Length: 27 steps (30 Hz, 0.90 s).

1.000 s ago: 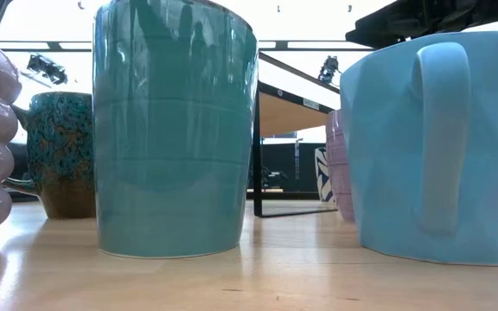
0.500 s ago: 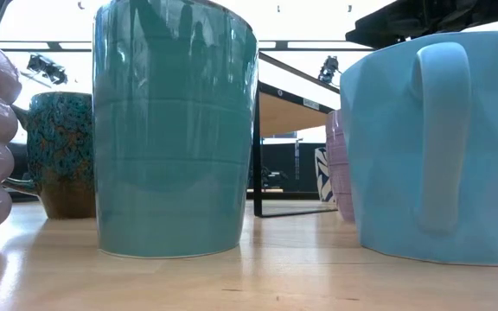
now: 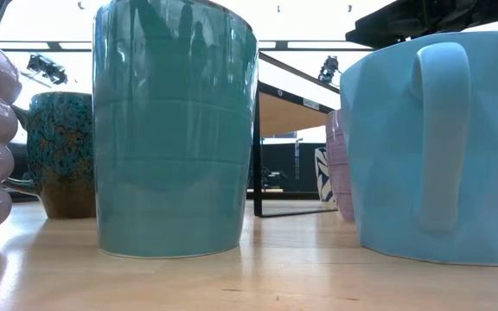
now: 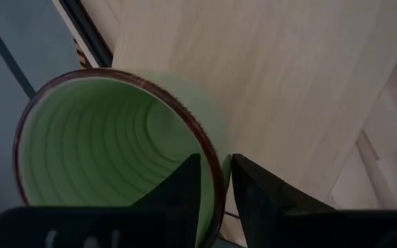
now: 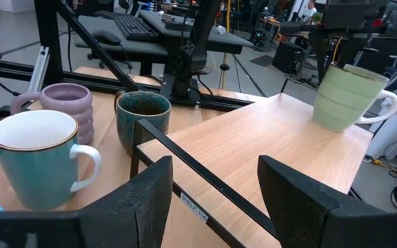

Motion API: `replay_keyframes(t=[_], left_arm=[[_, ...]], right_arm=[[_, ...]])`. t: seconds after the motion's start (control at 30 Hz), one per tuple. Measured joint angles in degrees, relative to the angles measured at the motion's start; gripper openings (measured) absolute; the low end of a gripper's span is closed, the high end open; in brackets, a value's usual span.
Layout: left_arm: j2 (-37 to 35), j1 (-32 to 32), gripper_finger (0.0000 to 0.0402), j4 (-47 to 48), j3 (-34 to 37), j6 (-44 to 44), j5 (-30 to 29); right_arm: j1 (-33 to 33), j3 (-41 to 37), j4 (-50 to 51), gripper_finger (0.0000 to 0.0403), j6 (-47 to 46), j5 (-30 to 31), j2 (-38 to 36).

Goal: Place coffee mugs
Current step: Put the green patterned mug on the shelf

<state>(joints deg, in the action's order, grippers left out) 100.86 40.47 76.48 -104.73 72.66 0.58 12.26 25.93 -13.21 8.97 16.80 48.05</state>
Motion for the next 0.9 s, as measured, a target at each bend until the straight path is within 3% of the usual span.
replay_keyframes(t=[0.9], left_arm=[[0.0, 0.0, 0.0089, -3.5, 0.1, 3.0, -5.0]], right_arm=[[0.0, 0.0, 0.0, 0.0219, -0.4, 0.0, 0.0]])
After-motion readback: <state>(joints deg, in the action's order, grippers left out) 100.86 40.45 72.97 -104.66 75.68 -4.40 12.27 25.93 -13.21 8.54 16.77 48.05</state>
